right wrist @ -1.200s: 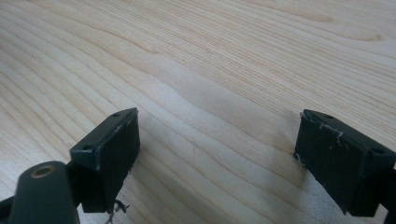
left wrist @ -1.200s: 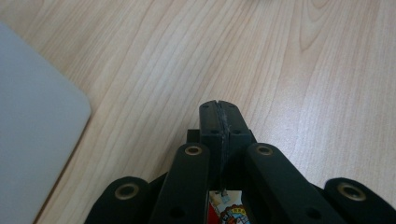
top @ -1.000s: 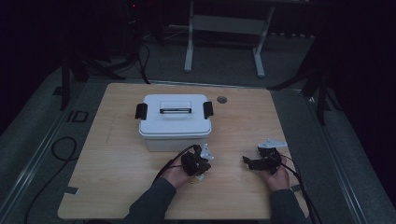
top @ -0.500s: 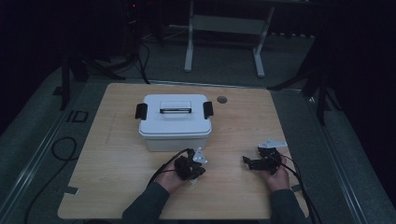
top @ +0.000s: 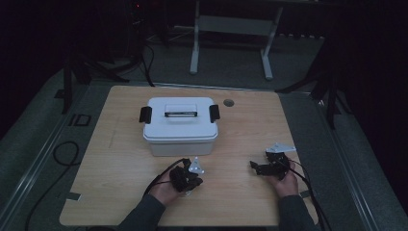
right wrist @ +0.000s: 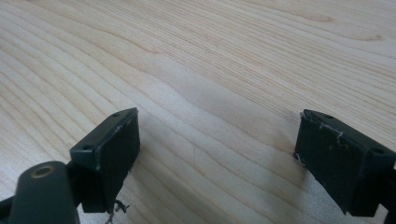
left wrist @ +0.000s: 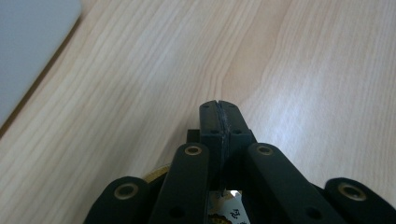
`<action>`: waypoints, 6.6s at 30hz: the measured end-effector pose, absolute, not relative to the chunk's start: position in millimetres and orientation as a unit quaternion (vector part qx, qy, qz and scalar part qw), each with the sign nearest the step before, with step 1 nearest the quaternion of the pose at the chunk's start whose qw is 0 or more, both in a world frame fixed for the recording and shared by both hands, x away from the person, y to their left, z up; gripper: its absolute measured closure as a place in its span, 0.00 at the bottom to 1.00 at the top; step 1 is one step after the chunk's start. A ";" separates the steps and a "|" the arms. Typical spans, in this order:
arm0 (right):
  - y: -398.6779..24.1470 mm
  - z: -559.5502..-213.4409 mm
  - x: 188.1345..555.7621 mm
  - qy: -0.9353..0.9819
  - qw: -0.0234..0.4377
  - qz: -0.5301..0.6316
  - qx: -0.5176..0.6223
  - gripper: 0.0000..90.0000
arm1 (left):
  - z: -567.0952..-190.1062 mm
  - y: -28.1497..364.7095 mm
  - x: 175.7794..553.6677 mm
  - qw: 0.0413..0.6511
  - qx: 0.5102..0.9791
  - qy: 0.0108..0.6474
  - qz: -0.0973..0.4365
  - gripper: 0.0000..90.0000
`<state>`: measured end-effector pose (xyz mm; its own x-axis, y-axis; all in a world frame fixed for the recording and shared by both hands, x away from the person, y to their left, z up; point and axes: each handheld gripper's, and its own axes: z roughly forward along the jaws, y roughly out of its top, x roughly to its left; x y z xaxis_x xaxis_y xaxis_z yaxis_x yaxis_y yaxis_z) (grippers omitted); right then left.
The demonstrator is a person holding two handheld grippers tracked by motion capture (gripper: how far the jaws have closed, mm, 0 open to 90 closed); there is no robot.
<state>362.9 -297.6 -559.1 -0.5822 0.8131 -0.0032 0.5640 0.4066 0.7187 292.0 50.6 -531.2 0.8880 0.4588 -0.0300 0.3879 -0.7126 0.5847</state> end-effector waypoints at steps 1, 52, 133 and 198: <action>-297.7 -559.1 362.9 0.819 0.180 0.347 0.420 0.15 | -531.3 52.5 290.9 0.301 0.924 0.229 0.059 1.00; -299.4 -540.9 350.4 0.819 0.200 0.360 0.399 0.51 | -486.6 220.5 316.5 0.366 0.804 0.425 0.196 1.00; -270.6 -496.3 391.0 0.823 0.234 0.383 0.349 0.92 | -481.1 153.4 345.3 0.417 0.815 0.359 0.183 0.90; -232.7 -489.6 412.4 0.831 0.170 0.465 0.254 1.00 | -509.3 196.0 330.9 0.415 0.787 0.416 0.189 0.86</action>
<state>412.4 -232.7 -489.6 -0.8133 0.5799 -0.0475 0.2634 0.4397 0.8587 330.9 196.0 -509.3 0.5822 0.8117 -0.0478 0.4984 -0.3098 0.8097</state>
